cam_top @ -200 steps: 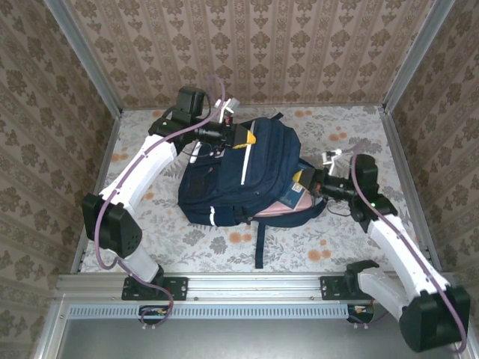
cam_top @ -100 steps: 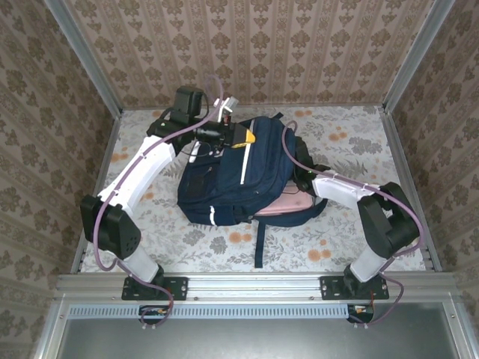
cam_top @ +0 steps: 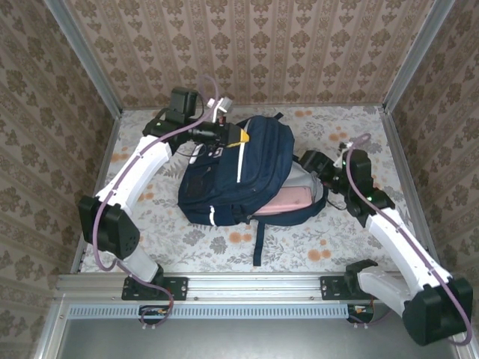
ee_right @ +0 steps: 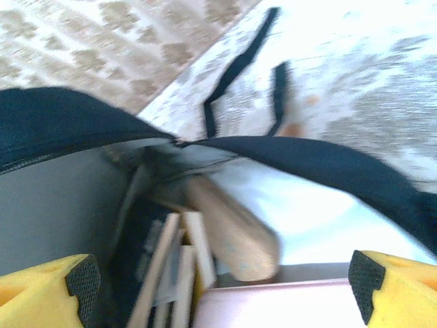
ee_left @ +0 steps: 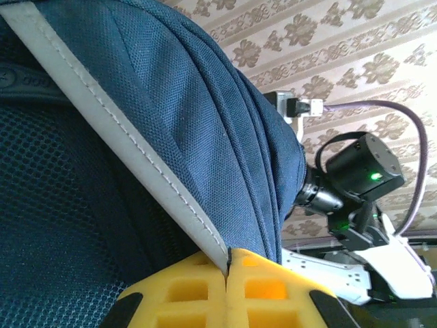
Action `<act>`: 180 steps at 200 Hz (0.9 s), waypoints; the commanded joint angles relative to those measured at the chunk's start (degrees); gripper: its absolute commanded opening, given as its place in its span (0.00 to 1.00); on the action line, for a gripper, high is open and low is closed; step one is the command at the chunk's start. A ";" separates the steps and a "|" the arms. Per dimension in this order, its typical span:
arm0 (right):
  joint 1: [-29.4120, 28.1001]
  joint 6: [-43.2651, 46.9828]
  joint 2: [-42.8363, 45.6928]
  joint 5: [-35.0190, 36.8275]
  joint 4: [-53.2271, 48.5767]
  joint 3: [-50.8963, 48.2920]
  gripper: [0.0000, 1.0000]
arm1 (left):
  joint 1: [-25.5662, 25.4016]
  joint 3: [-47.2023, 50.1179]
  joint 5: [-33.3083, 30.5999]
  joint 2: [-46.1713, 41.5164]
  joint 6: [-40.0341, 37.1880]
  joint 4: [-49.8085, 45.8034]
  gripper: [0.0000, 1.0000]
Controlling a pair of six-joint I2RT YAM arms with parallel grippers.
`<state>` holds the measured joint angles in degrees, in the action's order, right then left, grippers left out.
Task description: Pack the student bag
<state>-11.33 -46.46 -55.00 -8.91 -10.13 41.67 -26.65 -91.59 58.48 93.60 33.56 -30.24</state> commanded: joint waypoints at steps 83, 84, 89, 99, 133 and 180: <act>-5.83 7.47 17.37 9.56 -16.48 -4.49 0.69 | -11.23 -0.30 -25.57 2.58 -11.32 -3.14 0.37; -6.39 7.72 17.56 9.80 -16.62 -4.49 0.69 | -11.19 -0.06 -25.94 2.13 -11.41 -3.15 0.38; -9.02 8.49 18.67 11.38 -17.48 -4.29 0.67 | -11.01 1.23 -27.64 -0.01 -11.83 -2.79 0.41; -14.34 9.27 19.93 13.92 -18.83 -4.42 0.63 | -10.17 4.42 -30.03 -4.24 -11.99 -1.66 0.44; -31.64 3.17 15.34 14.64 -16.09 -7.44 0.49 | -2.73 16.21 -32.27 -16.35 -5.45 2.82 0.44; -57.79 -5.27 -5.03 28.22 -12.25 -4.04 0.39 | 7.41 26.93 -29.25 -24.66 -1.88 3.65 0.44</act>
<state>-62.30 -45.39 -51.46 10.35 -23.20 34.74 -22.26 -68.05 28.45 69.58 29.02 -26.52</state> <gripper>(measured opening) 0.396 0.434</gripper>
